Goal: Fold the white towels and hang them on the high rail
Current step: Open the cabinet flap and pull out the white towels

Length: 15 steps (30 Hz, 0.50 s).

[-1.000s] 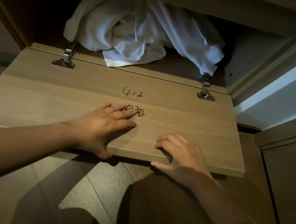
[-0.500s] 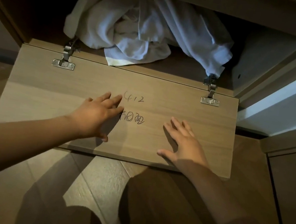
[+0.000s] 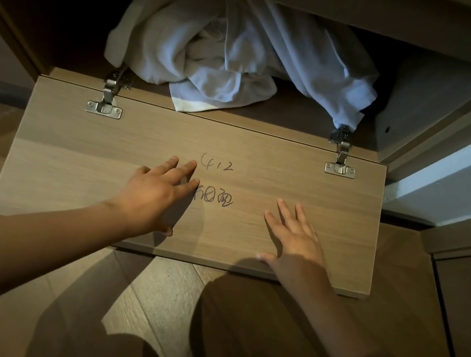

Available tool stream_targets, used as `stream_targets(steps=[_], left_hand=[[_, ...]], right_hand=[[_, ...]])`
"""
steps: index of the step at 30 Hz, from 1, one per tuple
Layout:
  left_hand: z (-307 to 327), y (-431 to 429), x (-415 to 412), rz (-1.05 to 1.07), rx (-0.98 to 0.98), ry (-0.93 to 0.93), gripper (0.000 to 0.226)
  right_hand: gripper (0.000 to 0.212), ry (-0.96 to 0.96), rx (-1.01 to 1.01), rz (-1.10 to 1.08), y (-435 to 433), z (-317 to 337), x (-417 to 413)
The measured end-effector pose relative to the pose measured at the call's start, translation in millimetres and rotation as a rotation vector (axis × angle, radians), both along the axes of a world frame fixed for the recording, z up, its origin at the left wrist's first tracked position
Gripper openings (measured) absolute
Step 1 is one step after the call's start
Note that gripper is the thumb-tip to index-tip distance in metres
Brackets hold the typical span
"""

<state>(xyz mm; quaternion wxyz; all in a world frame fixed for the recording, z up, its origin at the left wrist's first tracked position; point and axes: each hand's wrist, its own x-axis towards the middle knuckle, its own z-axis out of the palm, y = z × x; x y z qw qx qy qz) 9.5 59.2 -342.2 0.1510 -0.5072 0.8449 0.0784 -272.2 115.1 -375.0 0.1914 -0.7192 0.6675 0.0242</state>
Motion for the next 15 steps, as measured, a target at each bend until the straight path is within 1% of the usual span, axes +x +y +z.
stream_targets(steps=[2, 5, 8, 10, 13, 15], left_hand=[[4.5, -1.1, 1.9, -0.004, 0.013, 0.03, 0.105], [17.8, -10.4, 7.6, 0.055, 0.014, 0.23, 0.09], [34.2, -26.7, 7.6, 0.158, -0.072, 0.404, 0.067], [42.9, -37.2, 4.3, 0.228, -0.12, 0.49, 0.058], [51.5, -56.1, 3.6, 0.318, -0.211, 0.552, 0.055], [51.6, -71.3, 8.0, 0.389, -0.256, 0.572, 0.061]], right_hand=[[0.086, -0.006, 0.018, 0.007, -0.8, 5.3, 0.6], [0.081, -0.052, 0.027, -0.007, -9.4, 20.3, -1.0], [0.071, -0.116, -0.093, 0.013, -31.6, 44.2, -0.6], [0.066, -0.135, -0.182, 0.05, -53.6, 61.6, 4.0], [0.062, -0.168, -0.249, 0.052, -99.0, 79.4, 18.3], [0.065, -0.192, -0.251, 0.033, -131.9, 83.0, 33.8]])
